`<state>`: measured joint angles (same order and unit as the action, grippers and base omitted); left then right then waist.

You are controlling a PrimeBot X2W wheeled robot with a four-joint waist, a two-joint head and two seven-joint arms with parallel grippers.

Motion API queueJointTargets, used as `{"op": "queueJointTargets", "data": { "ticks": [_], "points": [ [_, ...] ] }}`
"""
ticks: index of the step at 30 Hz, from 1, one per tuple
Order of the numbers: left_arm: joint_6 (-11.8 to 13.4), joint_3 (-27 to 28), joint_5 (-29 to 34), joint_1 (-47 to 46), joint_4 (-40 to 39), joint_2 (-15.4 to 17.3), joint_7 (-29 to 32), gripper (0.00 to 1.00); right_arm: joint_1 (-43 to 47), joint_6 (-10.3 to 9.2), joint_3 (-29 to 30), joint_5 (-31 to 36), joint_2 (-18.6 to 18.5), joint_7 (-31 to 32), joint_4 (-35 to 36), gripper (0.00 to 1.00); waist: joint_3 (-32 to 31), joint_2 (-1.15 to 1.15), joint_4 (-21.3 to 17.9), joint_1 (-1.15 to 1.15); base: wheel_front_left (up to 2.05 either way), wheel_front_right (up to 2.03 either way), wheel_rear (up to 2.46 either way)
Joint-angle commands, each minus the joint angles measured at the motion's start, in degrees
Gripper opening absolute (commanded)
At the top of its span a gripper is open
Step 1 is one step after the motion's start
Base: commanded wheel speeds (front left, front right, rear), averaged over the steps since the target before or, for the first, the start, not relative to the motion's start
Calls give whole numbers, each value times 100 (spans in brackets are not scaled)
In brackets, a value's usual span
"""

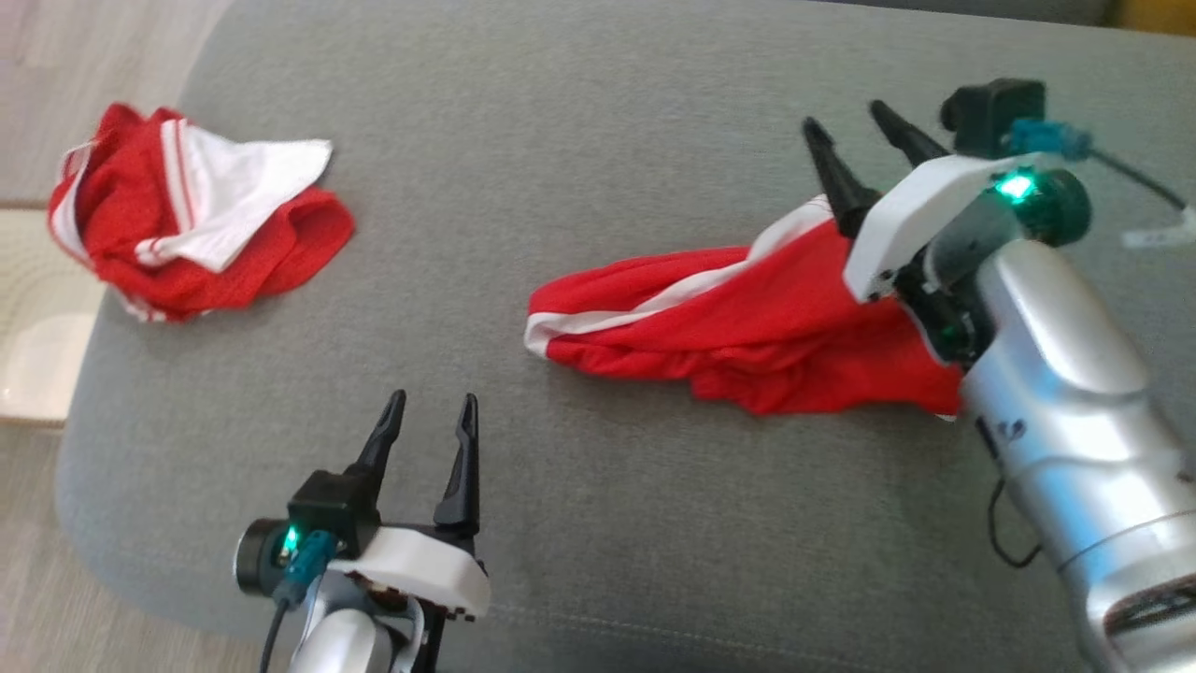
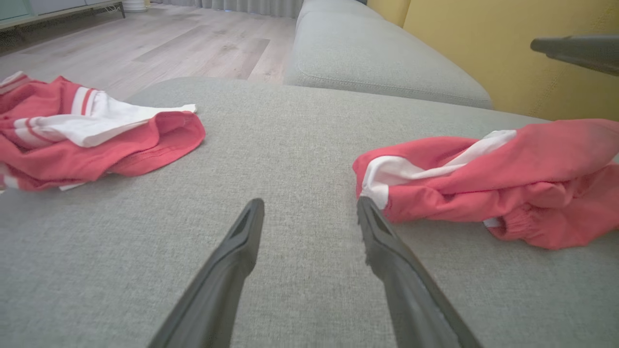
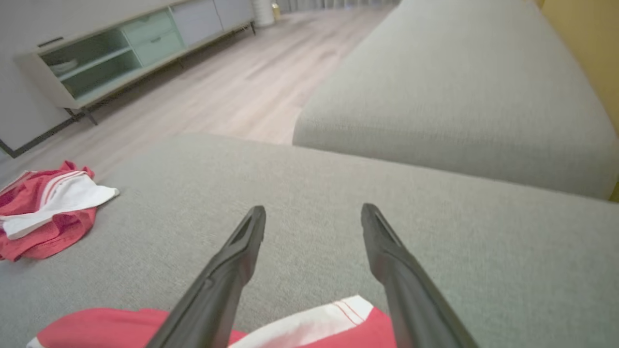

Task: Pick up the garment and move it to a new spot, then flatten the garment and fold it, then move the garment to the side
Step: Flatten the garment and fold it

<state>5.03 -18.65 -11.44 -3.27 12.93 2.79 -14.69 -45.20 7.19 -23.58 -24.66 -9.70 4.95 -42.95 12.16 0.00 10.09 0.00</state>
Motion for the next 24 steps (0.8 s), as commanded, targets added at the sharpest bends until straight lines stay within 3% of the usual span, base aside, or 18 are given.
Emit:
{"op": "queueJointTargets", "data": {
  "ticks": [1, 8, 17, 18, 19, 21, 22, 24],
  "points": [
    [9, 121, -38, -193, -156, 9, -30, 100, -191, 30, -68, -169, -10, 167, 18, 100, 60, 0, 142, 0, 0, 0, 0],
    [43, 53, -83, -208, -189, 9, -30, 100, -523, 30, -370, -480, -490, 1241, -697, 100, 193, 0, 361, 0, 0, 0, 0],
    [82, 65, -112, -251, -245, 9, -30, 100, -391, 30, -783, -805, -860, 1568, -795, 100, 372, 0, 314, 0, 0, 0, 0],
    [83, 60, -115, -272, -246, 9, -30, 100, -374, 30, -824, -889, -864, 1584, -749, 91, 393, 0, 300, 0, 0, 0, 0],
    [82, 52, -118, -292, -247, 9, -30, 100, -364, 30, -876, -950, -879, 1588, -700, 72, 410, 0, 290, 0, 0, 0, 0],
    [80, 38, -119, -329, -249, 9, -30, 100, -354, 30, -1006, -1039, -930, 1587, -593, 12, 437, 0, 271, 0, 0, 0, 0],
    [81, 36, -121, -344, -250, 9, -30, 100, -348, 30, -1057, -1099, -950, 1563, -531, 0, 448, 0, 262, 0, 0, 0, 0],
    [79, 41, -121, -365, -249, 9, -30, 100, -349, 30, -1156, -1179, -1003, 1496, -431, 0, 457, 0, 240, 0, 0, 0, 0]
  ]
}}
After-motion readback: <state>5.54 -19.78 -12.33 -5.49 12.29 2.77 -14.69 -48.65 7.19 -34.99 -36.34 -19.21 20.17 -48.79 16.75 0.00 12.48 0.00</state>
